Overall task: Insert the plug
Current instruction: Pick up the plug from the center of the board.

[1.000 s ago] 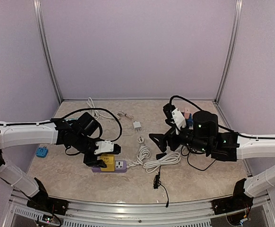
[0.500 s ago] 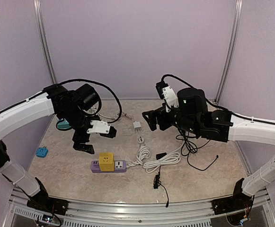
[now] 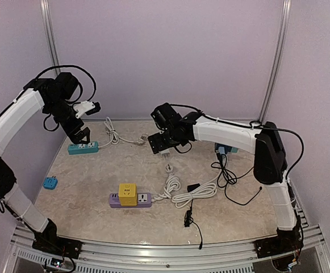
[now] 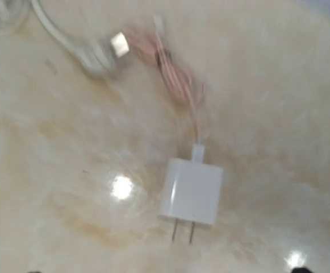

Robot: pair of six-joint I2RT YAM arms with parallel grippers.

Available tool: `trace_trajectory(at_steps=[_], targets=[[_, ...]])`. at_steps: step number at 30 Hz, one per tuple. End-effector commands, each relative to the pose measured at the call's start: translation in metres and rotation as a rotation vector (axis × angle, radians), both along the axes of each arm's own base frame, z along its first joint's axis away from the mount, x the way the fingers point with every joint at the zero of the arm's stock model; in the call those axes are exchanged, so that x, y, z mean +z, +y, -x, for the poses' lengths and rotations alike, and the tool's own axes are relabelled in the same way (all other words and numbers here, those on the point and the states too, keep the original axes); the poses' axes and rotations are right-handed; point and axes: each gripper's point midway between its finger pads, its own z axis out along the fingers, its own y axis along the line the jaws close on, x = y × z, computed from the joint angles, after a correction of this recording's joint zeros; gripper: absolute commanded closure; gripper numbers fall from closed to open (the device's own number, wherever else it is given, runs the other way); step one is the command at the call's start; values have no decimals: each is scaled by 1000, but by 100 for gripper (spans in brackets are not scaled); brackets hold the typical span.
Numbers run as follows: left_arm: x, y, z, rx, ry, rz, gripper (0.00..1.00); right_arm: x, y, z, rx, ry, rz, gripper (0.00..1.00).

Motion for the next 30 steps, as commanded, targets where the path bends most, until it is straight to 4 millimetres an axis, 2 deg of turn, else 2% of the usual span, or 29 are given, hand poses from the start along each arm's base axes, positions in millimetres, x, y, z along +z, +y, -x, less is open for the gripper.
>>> trace_trajectory(at_steps=[1, 4, 7, 12, 14, 18, 21, 25, 26, 29, 30], targets=[[-22, 2, 1, 127, 15, 98, 1, -61, -6, -7, -11, 198, 121, 7], [-29, 0, 8, 124, 0, 132, 1, -81, 0, -22, -32, 210, 123, 8], [-32, 0, 14, 117, 3, 157, 1, -99, -3, -30, -66, 219, 112, 10], [-46, 16, 19, 151, 3, 159, 1, -120, -8, -33, -84, 244, 104, 21], [-53, 27, 20, 177, 9, 126, 1, -126, -9, -31, -83, 255, 115, 30], [-63, 52, 21, 253, 35, 61, 1, -134, -15, -26, -82, 274, 143, 55], [-73, 70, 24, 316, 54, 31, 1, -132, -21, -22, -71, 284, 159, 79], [-91, 97, 35, 394, 78, -10, 1, -119, -26, -15, -42, 293, 162, 97], [-95, 105, 38, 412, 80, -33, 1, -114, -25, -12, -29, 296, 157, 100], [-105, 125, 46, 461, 82, -59, 1, -100, -21, -3, 13, 301, 108, 100], [-107, 125, 49, 458, 86, -52, 1, -95, -20, -2, 18, 294, 86, 100]])
